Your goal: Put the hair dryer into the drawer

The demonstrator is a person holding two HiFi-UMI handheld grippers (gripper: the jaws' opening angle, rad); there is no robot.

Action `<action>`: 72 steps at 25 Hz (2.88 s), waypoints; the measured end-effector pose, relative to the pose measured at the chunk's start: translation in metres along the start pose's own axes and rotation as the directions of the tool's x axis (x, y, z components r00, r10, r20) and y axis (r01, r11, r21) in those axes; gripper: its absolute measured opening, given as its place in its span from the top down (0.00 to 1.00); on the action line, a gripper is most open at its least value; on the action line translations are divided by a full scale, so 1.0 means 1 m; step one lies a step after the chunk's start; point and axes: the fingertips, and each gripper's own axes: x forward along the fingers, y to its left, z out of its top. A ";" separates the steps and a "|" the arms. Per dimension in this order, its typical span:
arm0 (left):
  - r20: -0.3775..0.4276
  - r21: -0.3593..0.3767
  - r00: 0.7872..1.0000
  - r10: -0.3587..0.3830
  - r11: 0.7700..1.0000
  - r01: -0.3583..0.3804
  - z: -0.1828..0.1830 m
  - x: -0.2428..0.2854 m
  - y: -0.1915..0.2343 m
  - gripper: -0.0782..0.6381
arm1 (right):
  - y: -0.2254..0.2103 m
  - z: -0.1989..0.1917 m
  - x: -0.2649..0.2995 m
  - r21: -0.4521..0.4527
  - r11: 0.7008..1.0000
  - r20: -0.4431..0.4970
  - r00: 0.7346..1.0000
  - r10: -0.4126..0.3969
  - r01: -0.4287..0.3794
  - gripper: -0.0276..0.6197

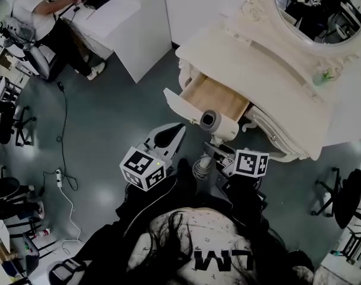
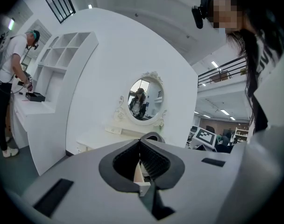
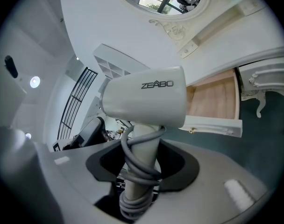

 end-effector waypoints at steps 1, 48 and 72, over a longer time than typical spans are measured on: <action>-0.003 0.000 1.000 -0.012 1.000 0.012 0.002 0.004 0.006 0.89 | -0.001 0.003 0.006 0.005 1.000 0.002 1.000 -0.006 0.006 0.64; 0.024 -0.120 0.979 0.200 0.973 -0.196 0.014 0.071 0.084 0.89 | -0.190 0.106 0.101 -0.304 0.943 -0.594 0.748 -0.297 0.133 0.64; 0.009 -0.159 0.922 0.387 0.911 -0.381 0.003 0.051 0.088 0.89 | -0.275 0.090 0.149 -0.596 0.793 -0.606 0.577 -0.548 0.127 0.64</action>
